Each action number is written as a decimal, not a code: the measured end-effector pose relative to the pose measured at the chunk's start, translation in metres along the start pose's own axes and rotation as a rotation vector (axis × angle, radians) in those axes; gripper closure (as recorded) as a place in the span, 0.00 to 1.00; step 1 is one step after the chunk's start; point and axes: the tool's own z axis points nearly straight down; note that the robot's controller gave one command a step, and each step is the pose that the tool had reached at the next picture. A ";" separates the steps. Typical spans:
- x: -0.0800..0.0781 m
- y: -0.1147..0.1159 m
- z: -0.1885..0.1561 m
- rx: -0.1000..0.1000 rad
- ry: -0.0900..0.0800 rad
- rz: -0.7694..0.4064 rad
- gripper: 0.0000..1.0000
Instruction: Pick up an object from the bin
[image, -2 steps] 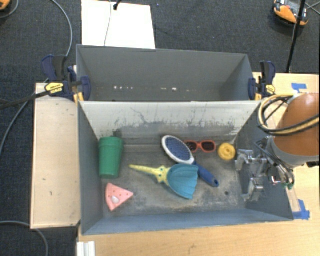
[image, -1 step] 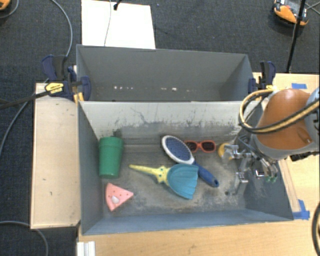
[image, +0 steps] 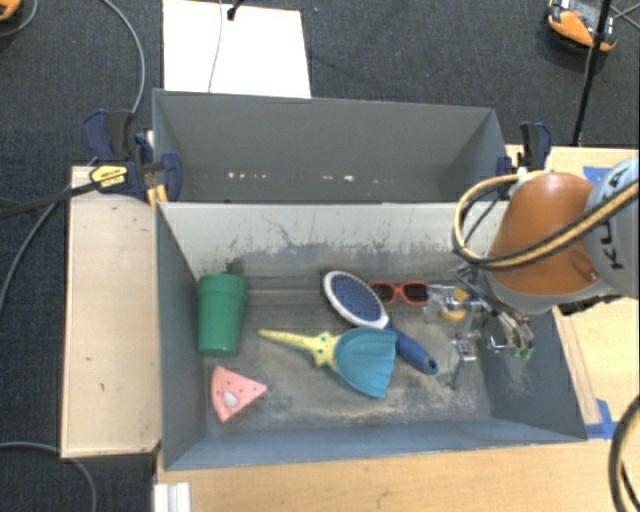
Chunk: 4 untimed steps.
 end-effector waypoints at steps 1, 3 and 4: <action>0.000 0.009 0.038 0.001 -0.005 -0.004 0.00; -0.017 0.055 0.046 -0.001 -0.005 -0.020 1.00; -0.025 0.062 -0.117 0.000 -0.010 -0.059 1.00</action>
Offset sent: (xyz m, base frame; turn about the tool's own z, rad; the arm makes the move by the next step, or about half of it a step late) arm 0.0137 0.0545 -0.0470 -0.0162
